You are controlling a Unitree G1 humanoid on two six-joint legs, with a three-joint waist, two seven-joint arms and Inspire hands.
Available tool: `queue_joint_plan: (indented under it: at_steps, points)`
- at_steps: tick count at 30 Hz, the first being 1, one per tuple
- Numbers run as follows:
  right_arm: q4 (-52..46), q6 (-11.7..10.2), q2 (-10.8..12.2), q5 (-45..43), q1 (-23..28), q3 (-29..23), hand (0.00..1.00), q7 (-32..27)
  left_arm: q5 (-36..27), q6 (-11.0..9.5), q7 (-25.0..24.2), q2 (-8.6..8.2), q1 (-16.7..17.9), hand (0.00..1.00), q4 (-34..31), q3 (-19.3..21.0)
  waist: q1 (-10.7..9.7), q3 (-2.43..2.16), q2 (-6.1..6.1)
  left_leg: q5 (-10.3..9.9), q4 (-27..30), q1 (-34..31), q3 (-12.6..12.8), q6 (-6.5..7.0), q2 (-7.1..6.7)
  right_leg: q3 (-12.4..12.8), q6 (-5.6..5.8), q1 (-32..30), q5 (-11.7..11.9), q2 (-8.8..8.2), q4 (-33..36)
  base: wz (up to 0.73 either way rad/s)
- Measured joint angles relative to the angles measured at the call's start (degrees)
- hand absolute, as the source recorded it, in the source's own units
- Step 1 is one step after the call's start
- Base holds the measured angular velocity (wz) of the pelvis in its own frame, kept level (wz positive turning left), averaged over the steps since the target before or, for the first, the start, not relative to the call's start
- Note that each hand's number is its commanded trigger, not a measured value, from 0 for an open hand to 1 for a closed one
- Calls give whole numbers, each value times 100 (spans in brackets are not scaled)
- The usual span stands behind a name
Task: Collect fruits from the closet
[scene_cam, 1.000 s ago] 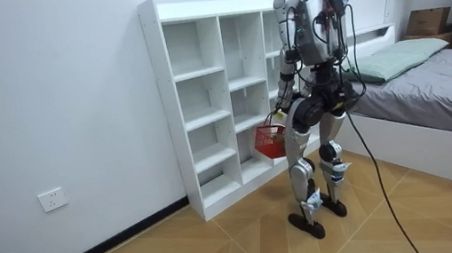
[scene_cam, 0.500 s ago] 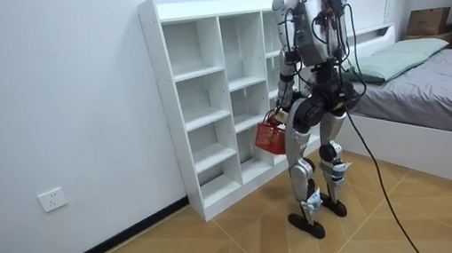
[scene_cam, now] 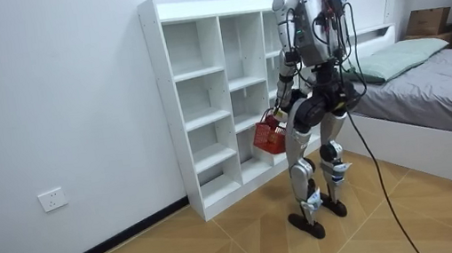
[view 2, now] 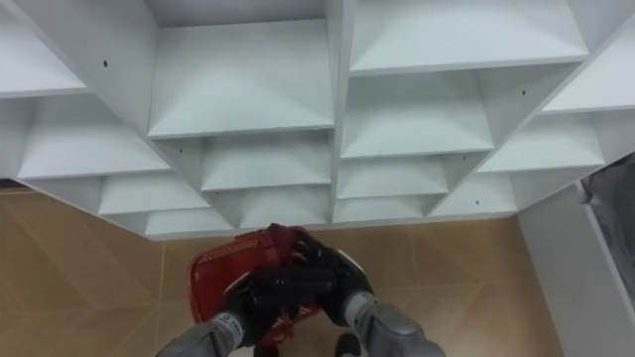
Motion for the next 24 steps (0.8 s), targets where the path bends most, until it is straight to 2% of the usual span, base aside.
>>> queue_joint_plan:
  at_steps: [4, 10, 17, 21, 24]
  points:
    - [-182, 2, -45, -234, 81, -5, 0, 0, -3, -14, 2, 18, 92, 100, -100, 2, -7, -18, 45, 0, -18, 0, 2, -1, -5, 4, 0, -6, 0, 4, -6, 0]
    - [-435, -29, -51, -1011, 102, -99, 0, 2, -1, -23, 1, 60, 103, 100, -99, 9, -36, -17, 55, 1, -31, -2, 1, -1, -20, 51, 4, -12, -4, 1, 39, 0]
    - [-577, -82, -49, -1487, 37, -106, 0, 2, 3, -109, 1, 107, 100, 100, -99, 18, -58, -10, 52, 1, -29, -24, -4, -1, -13, 45, 7, -20, -5, 0, 33, 1]
    - [-775, -137, -71, -2069, -36, -131, 0, 1, 6, -140, 1, 133, 56, 100, -101, 69, -72, 29, 51, 1, 1, -79, -68, -1, -15, -30, 6, -35, -6, -17, 28, 7]
    - [-1132, -161, -76, -2656, -34, -170, 0, 1, 42, -140, -1, 153, 54, 100, -198, 215, -63, 37, 45, 1, 38, -163, -83, 0, -11, -53, 3, -104, -7, -24, 39, 1]
